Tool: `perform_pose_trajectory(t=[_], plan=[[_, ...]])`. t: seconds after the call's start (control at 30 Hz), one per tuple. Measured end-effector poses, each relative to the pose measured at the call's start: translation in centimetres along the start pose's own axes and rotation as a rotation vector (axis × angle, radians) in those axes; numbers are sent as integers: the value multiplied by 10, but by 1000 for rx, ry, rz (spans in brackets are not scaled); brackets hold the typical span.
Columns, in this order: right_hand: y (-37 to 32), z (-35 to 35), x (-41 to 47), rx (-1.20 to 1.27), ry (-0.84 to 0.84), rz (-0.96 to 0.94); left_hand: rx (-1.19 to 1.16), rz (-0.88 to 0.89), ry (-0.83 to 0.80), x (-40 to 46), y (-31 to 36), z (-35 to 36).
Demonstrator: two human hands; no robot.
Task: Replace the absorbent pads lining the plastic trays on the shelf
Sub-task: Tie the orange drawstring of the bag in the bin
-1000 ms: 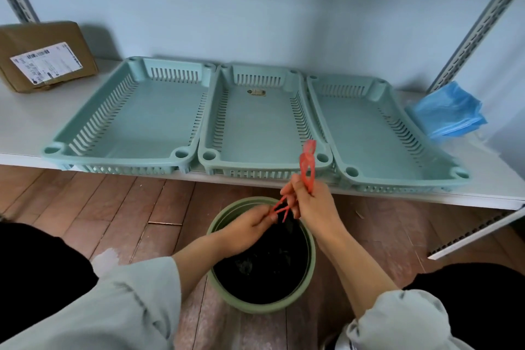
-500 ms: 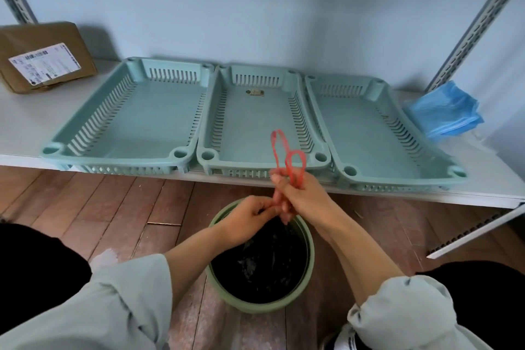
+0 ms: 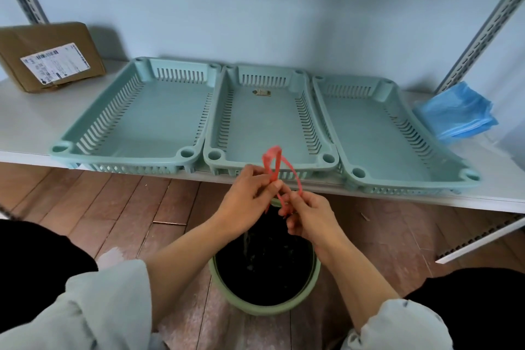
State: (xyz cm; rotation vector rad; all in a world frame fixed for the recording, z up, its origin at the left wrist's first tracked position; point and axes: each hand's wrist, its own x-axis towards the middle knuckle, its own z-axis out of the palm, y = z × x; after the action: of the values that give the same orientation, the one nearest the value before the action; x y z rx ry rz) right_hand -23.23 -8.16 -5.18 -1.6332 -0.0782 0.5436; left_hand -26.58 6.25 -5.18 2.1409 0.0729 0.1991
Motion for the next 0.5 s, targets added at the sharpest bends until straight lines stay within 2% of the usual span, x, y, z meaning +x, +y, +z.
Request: perform_pose_trajectory(t=[0.1, 0.23, 0.33, 0.4, 0.5], plan=[[-1, -1, 2, -72, 40, -60, 250, 181, 19, -5, 10, -8], [-5, 8, -2, -178, -73, -150, 506, 431, 6, -2, 25, -14], [-3, 5, -5, -109, -250, -41, 482, 395, -111, 4, 25, -19], [-4, 3, -10, -172, -347, -11, 454, 360, -171, 5, 23, -18], [-7, 4, -14, -338, -347, -72, 560, 386, -166, 6, 21, -13]])
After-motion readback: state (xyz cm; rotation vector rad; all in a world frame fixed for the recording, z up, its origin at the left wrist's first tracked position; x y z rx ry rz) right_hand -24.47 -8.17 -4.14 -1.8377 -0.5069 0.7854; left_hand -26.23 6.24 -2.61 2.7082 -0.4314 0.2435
